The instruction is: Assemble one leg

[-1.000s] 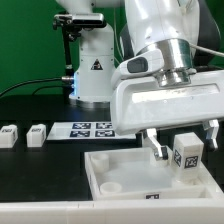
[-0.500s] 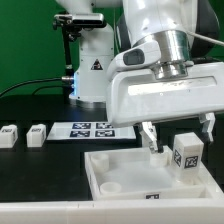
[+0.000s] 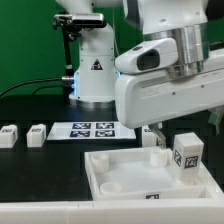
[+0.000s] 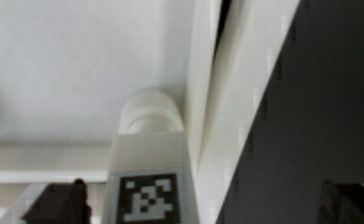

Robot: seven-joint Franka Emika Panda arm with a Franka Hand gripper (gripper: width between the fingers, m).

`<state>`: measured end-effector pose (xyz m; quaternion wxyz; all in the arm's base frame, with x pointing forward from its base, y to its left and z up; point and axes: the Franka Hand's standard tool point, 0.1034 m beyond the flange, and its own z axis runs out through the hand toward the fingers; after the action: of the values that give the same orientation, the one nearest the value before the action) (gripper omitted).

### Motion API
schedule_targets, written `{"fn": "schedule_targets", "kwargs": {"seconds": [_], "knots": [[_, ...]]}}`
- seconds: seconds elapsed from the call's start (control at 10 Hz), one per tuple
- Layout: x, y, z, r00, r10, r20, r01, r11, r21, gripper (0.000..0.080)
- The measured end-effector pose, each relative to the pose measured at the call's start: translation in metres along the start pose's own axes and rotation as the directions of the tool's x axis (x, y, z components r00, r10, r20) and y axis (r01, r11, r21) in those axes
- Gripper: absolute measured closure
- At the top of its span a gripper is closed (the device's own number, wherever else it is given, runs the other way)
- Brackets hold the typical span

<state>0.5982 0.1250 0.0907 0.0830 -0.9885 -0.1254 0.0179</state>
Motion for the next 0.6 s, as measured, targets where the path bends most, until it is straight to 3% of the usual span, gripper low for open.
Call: {"fn": "schedule_targets", "kwargs": {"seconds": [0.1, 0.2, 0.5, 0.6], "knots": [[0.005, 0.002, -0.002, 0.999, -0.006, 0.043, 0.005, 1.0, 0.012, 0.015], [0.011, 0.008, -0.003, 1.0, -0.003, 0.001, 0.003, 1.0, 0.0, 0.015], [0.009, 0.009, -0.001, 1.0, 0.005, 0.006, -0.005, 1.0, 0.0, 0.015], [0.009, 0.016, -0.001, 0.998, 0.058, 0.014, -0.058, 0.998, -0.003, 0.015]]}}
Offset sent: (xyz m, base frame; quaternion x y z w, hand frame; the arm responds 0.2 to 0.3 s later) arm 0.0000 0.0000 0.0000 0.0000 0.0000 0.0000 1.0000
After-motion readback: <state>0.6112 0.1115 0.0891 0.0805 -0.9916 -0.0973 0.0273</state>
